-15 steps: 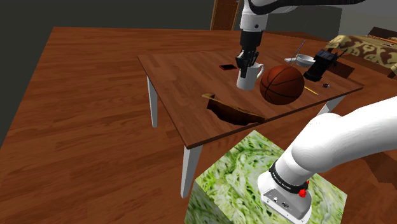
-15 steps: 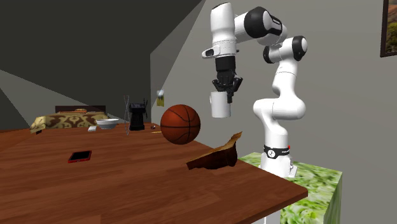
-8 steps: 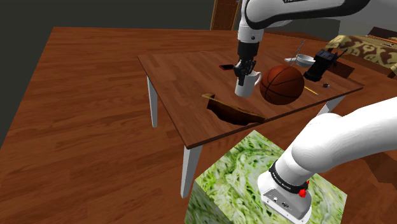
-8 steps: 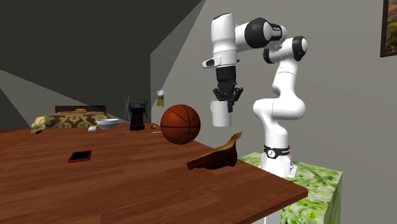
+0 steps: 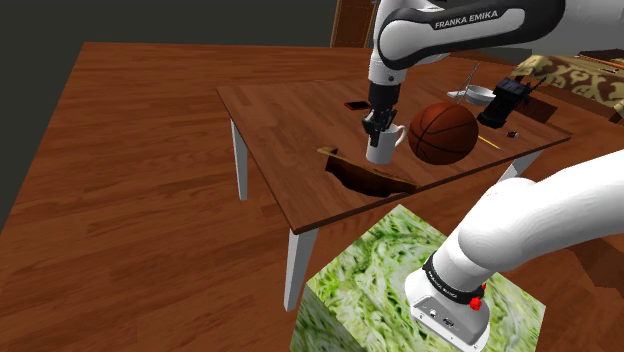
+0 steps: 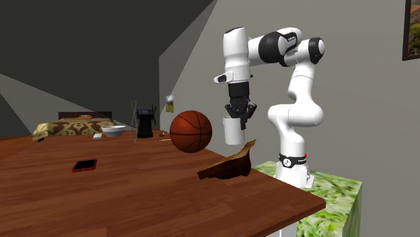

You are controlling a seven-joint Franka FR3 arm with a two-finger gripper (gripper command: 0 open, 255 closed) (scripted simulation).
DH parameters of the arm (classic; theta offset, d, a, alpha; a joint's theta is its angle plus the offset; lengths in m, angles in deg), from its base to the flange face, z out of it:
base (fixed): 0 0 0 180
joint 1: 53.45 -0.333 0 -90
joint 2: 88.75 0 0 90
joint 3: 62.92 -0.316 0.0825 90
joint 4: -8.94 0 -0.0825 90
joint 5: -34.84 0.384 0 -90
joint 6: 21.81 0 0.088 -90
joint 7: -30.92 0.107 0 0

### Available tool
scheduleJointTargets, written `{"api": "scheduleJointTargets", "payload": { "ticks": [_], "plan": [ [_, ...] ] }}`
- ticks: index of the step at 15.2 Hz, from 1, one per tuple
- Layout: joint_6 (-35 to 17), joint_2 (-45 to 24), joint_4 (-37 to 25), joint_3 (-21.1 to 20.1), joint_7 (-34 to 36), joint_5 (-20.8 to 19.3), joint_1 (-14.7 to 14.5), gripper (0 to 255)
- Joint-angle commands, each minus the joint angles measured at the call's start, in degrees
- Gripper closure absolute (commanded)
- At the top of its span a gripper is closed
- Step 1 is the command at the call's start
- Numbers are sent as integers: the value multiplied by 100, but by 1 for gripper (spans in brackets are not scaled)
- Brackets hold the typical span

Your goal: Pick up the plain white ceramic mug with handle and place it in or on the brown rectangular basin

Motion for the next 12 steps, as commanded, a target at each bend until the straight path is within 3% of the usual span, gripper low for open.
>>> {"api": "scheduleJointTargets", "payload": {
  "ticks": [1, 8, 9, 12],
  "plan": [
    [-159, -30, 126, 1, 13, -1, -2, 255],
    [-159, -30, 126, 1, 13, -1, -2, 255],
    [-159, -30, 126, 1, 13, -1, -2, 0],
    [-159, -30, 126, 1, 13, -1, -2, 0]
  ]
}}
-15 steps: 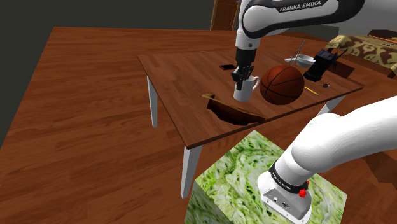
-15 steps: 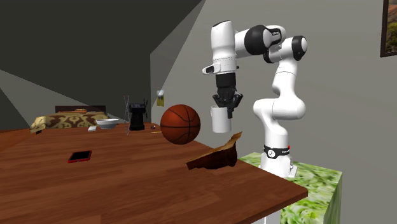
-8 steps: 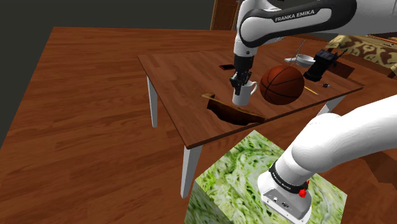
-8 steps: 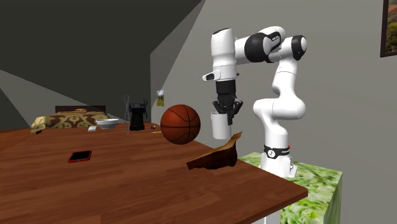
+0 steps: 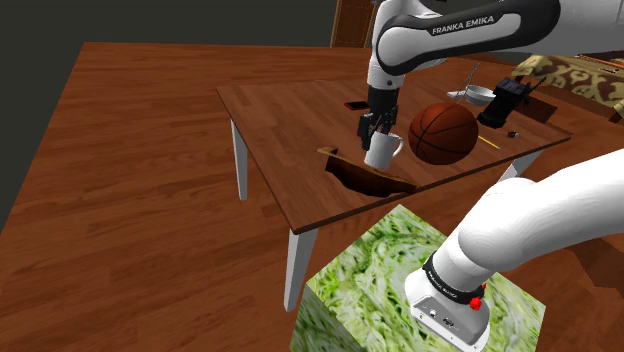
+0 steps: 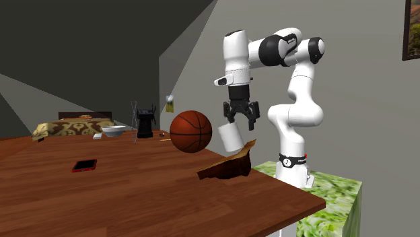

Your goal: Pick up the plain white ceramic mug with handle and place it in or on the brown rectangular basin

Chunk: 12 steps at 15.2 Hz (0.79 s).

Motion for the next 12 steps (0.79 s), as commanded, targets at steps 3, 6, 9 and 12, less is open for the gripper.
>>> {"api": "scheduleJointTargets", "payload": {
  "ticks": [3, 6, 9, 12],
  "plan": [
    [194, 7, -188, -12, -3, 13, -7, 0],
    [722, -19, -740, -44, -12, 45, -25, 0],
    [722, -19, -740, -44, -12, 46, -25, 0],
    [722, -19, -740, -44, -12, 45, -25, 0]
  ]
}}
